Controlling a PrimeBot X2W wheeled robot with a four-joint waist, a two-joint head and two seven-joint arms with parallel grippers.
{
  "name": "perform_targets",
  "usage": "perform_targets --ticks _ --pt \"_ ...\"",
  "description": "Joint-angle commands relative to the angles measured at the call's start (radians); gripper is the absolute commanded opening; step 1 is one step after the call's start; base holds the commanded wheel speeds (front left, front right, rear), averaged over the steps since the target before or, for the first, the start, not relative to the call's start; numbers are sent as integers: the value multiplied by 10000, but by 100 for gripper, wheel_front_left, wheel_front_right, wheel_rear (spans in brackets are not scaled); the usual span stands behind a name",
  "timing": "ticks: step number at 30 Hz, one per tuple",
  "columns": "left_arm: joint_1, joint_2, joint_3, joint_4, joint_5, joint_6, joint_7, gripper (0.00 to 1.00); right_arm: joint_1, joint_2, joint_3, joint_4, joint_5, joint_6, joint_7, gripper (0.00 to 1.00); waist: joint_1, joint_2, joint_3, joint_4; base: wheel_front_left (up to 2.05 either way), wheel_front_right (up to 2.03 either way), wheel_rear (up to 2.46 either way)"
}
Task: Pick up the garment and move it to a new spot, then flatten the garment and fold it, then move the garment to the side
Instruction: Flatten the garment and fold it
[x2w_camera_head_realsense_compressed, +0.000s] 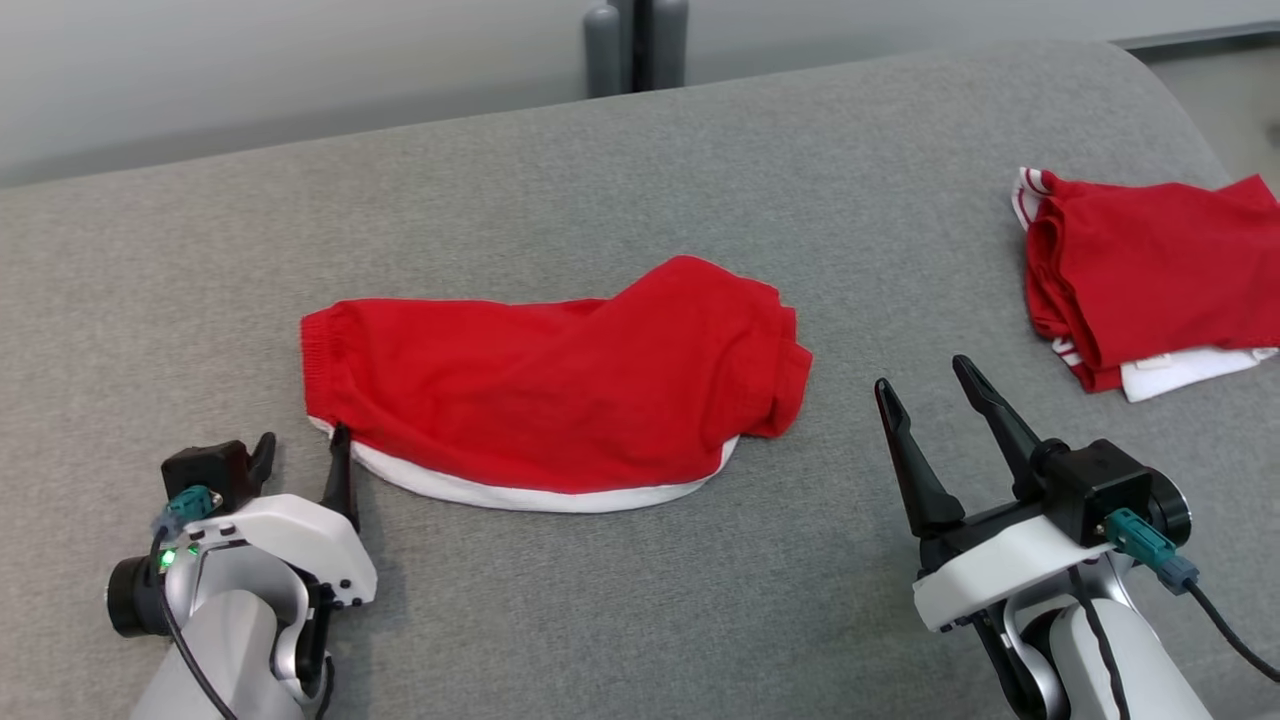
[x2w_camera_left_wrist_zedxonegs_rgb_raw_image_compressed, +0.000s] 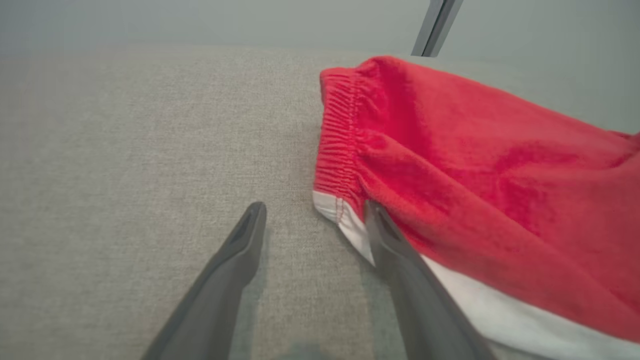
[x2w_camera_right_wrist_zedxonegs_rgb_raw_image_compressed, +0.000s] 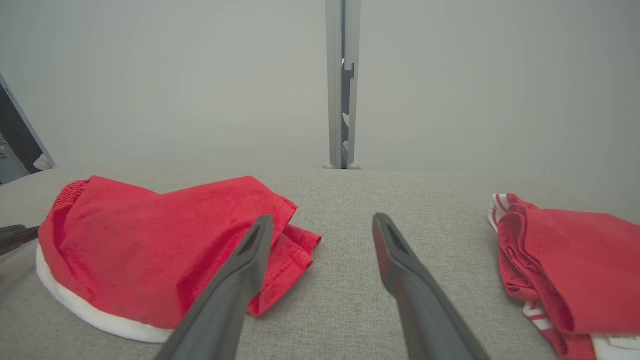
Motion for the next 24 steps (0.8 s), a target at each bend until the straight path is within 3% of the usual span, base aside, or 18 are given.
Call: perform_targets --ticks 1,13,16,24 --pt "-255 89 0 230 33 32 48 100 -79 -19 -15 6 -44 -4 -62 100 0 -1 111 -146 0 0 0" --pt "-967 40 -169 2020 -96 -346 -22 100 -158 12 50 164 -81 -4 -155 100 0 -1 205 -353 0 0 0" --pt "-1127 -13 -252 2216 -147 -651 -113 0 -174 19 -7 184 -113 -4 -152 100 0 -1 212 -303 0 0 0" --pt "-1354 54 -90 1850 -242 -928 -722 0 45 44 -36 541 145 -4 -67 100 0 -1 25 39 0 0 0"
